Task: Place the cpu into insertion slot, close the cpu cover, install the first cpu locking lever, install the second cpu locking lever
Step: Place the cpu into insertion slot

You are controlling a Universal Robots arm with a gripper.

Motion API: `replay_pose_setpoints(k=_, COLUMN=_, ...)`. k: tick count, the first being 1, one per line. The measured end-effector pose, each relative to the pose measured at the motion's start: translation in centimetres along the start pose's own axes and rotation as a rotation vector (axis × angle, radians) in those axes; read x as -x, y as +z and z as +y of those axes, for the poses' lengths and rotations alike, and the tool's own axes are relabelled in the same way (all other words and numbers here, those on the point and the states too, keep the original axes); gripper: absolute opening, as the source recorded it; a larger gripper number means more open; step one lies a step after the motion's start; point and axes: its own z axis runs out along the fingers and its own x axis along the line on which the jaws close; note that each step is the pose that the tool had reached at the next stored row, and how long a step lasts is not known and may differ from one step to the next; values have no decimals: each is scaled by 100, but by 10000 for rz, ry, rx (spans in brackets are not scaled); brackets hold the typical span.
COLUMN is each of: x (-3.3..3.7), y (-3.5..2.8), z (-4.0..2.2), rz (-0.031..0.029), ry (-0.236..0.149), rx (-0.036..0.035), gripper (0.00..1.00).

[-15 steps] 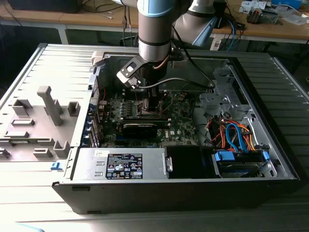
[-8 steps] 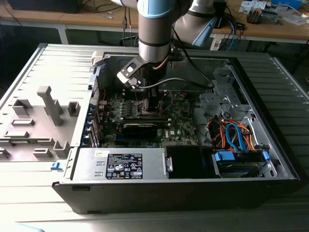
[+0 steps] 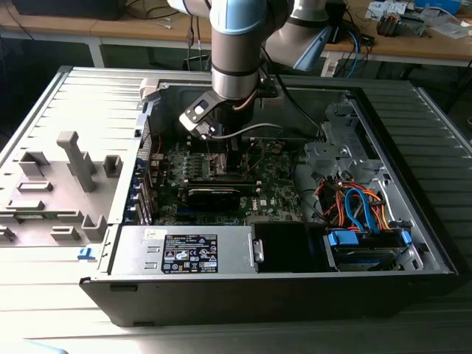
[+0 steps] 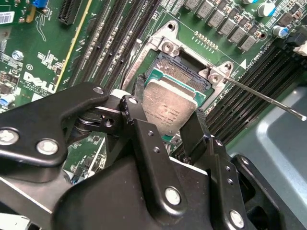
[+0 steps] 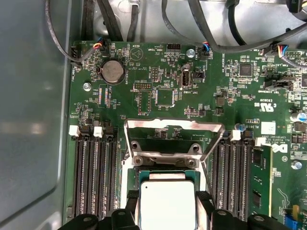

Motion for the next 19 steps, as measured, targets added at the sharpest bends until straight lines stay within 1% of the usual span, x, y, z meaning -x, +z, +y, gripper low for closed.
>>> replay_pose_setpoints(k=5, x=-4, y=39, z=-2, rz=-3, ry=22, rx=-1, gripper=55)
replay_pose_setpoints(k=9, x=-6, y=60, z=-19, rz=-3, ry=44, rx=-1, gripper=55)
replay_pose_setpoints(k=13, x=-13, y=94, z=-34, rz=-6, ry=216, rx=-5, gripper=55)
replay_pose_setpoints(k=19, x=-25, y=111, z=-38, rz=-8, ry=335, rx=-7, gripper=55)
